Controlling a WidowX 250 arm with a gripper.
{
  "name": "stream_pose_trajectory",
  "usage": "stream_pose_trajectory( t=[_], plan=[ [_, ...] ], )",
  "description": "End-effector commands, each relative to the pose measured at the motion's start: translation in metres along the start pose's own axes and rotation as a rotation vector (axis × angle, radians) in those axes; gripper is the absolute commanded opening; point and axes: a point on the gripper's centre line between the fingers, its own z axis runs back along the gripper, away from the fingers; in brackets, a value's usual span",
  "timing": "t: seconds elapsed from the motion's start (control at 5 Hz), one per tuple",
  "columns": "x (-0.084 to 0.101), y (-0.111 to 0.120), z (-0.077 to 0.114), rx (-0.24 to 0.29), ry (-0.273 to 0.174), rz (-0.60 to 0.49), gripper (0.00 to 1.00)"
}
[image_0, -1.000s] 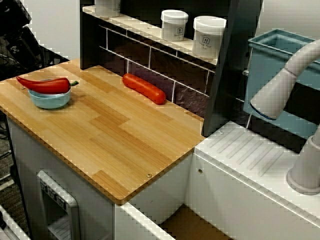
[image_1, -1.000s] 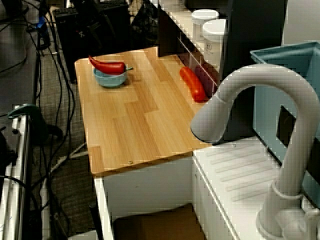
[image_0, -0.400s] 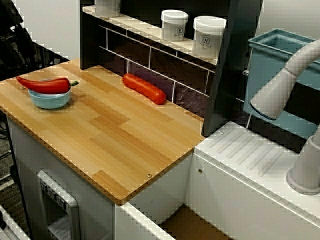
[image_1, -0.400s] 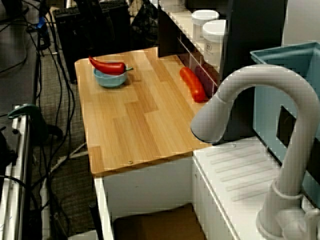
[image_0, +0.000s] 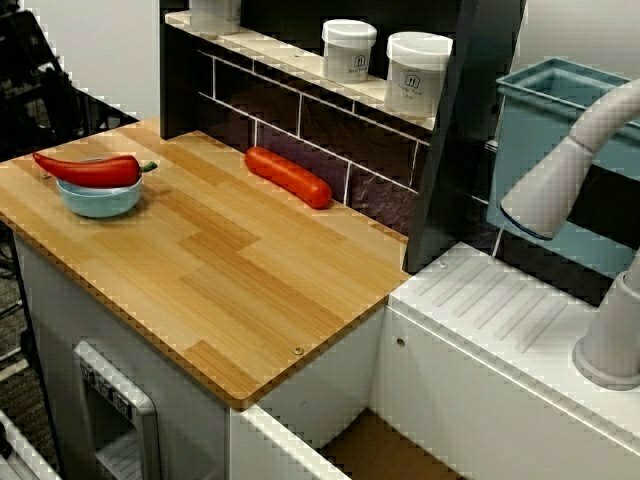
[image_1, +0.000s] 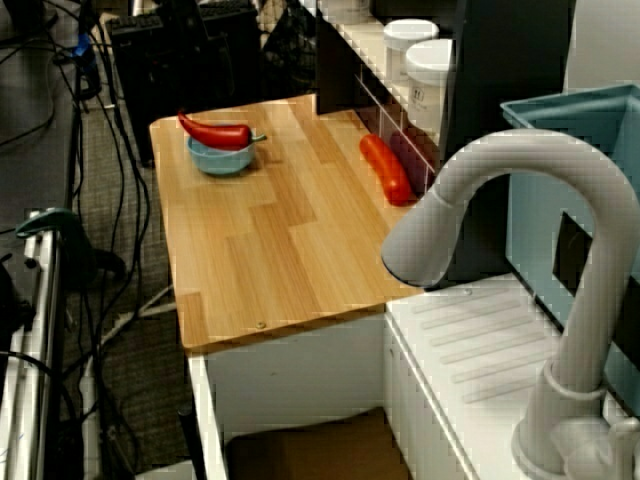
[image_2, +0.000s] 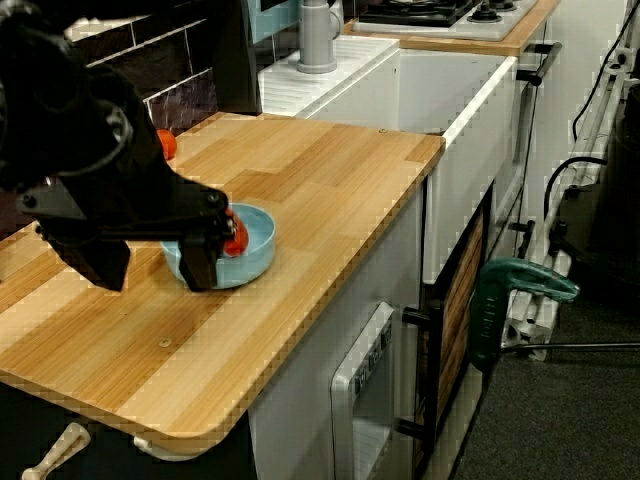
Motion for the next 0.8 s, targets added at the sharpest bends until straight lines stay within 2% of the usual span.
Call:
stream_pose_trajectory(
  t=[0.0,0.2,0.6],
  plan=[
    [0.006,0.001,-0.011,0.031,0.059,-0.091,1.0],
    [0.008,-0.004,-0.023,0.03,0.074,-0.089,1.0],
    [0.024,-0.002,-0.036,0.005,0.073,-0.074,1.0]
  ],
)
